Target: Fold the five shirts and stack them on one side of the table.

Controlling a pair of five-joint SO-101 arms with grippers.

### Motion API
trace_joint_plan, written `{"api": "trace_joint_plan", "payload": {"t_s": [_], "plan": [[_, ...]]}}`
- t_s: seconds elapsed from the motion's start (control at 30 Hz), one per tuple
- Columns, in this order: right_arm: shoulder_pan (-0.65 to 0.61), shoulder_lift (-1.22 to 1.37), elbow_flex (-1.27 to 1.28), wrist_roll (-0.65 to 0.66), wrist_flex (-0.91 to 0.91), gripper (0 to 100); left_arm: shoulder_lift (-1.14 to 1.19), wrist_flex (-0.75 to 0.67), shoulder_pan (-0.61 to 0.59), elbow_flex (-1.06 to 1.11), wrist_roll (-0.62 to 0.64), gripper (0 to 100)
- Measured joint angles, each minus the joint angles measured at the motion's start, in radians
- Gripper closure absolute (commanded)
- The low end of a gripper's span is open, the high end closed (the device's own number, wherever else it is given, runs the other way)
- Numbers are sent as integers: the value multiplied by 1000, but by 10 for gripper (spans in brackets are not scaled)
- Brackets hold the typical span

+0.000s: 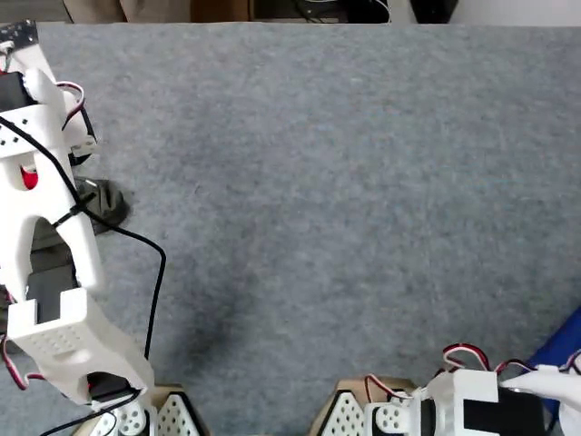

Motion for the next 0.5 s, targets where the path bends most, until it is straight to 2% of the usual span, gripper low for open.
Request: {"api": "trace_joint_plan", "payload": {"t_s": [0.17, 0.5], "plan": [[2, 0, 5, 63, 109, 958, 0, 0, 0, 0, 0, 981], [18, 0, 5, 72, 190, 644, 0, 0, 0, 0, 0, 981]]}}
